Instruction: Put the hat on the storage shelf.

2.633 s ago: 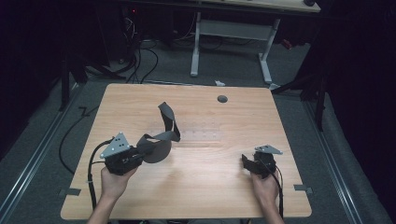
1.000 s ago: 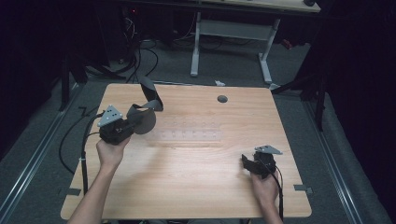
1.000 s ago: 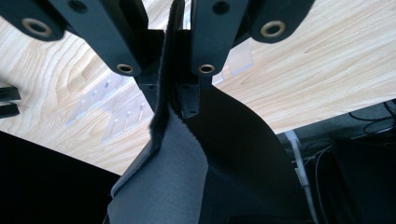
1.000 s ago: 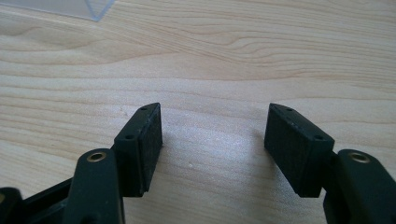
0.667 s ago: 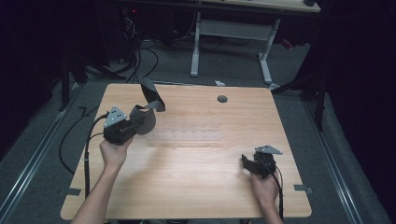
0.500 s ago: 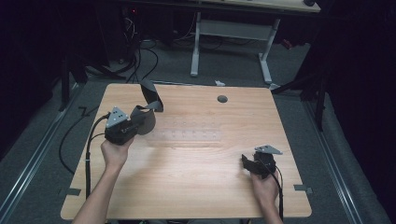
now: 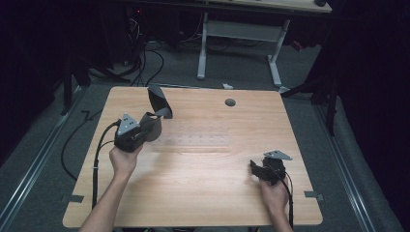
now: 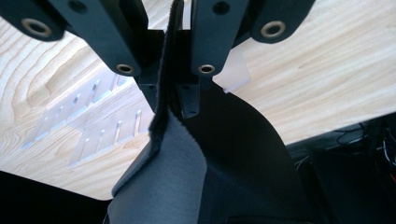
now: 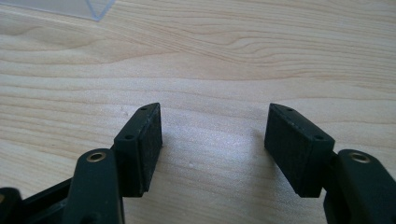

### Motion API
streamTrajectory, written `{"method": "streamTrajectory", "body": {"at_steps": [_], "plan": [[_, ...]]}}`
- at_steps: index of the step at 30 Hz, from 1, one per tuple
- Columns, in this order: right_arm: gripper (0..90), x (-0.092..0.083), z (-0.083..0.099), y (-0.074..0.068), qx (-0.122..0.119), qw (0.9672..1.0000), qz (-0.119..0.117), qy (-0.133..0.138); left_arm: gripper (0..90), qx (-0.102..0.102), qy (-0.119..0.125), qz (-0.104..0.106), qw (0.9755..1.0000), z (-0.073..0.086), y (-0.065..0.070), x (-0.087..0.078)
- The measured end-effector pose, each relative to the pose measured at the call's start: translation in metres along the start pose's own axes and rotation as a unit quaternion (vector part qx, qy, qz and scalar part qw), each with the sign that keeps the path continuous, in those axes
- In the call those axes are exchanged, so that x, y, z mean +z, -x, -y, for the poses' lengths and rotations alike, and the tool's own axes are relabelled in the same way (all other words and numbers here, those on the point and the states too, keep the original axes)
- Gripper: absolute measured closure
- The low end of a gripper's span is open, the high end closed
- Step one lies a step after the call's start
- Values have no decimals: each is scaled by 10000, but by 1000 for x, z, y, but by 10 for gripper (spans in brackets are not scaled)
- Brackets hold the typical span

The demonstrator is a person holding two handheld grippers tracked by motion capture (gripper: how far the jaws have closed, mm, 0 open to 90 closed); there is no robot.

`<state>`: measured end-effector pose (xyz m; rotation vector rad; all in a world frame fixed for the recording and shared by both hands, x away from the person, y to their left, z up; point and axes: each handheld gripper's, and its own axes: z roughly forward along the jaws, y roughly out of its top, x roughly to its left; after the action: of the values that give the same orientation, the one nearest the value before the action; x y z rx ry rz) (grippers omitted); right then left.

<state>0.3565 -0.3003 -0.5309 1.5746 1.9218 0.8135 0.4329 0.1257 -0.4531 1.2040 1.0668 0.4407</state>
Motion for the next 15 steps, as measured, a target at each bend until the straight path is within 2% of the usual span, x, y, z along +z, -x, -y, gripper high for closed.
{"method": "streamTrajectory", "body": {"at_steps": [3, 5, 8, 11, 15], "plan": [[369, 0, 0, 0, -6, 10000, 0, 4, 863, -6, -83, -41, 10000, 6, -2, 0], [369, 0, 0, 0, -18, 10000, -7, 9, 862, -82, -162, -62, 9998, 11, -4, 1], [369, 0, 0, 0, -17, 10000, -7, 9, 859, -175, -160, -36, 9997, 15, -5, -1], [369, 0, 0, 0, -16, 10000, -9, 4, 850, -186, -149, -85, 9997, 16, -5, -4], [369, 0, 0, 0, -28, 10000, -14, 6, 795, -381, -145, -139, 9991, 16, -8, -8]]}}
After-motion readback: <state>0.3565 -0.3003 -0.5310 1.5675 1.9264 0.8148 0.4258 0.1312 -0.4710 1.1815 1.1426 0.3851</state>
